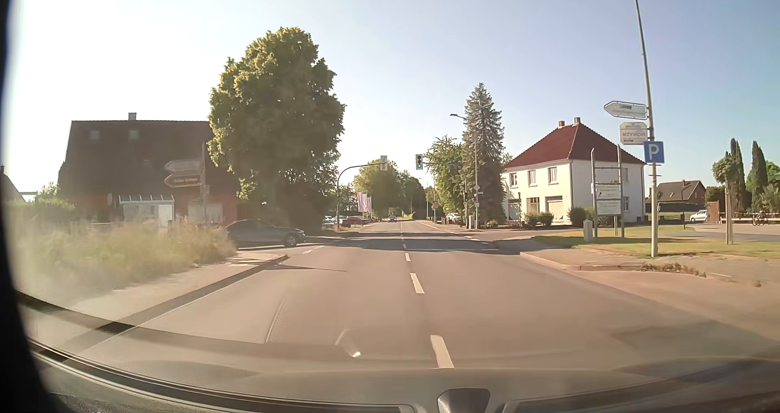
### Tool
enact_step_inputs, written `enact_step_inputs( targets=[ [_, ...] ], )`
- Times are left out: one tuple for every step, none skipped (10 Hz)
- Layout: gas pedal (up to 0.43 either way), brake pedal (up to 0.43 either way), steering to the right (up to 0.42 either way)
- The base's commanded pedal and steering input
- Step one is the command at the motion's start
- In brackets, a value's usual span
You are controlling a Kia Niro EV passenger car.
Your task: Follow the waypoints while adhering to traffic rules and regulations
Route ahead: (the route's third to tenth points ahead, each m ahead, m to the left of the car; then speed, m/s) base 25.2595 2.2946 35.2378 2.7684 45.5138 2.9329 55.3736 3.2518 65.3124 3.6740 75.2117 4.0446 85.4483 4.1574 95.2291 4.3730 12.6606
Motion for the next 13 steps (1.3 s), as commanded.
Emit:
enact_step_inputs(
  targets=[
    [0.150, 0.006, 0.019],
    [0.138, 0.006, 0.019],
    [0.130, 0.006, 0.015],
    [0.118, 0.006, 0.010],
    [0.118, 0.006, 0.006],
    [0.110, 0.006, 0.004],
    [0.098, 0.006, 0.001],
    [0.079, 0.006, -0.003],
    [0.028, 0.006, -0.005],
    [0.000, 0.006, -0.005],
    [0.000, 0.006, -0.006],
    [0.000, 0.006, -0.006],
    [0.000, 0.006, -0.007]
  ],
)
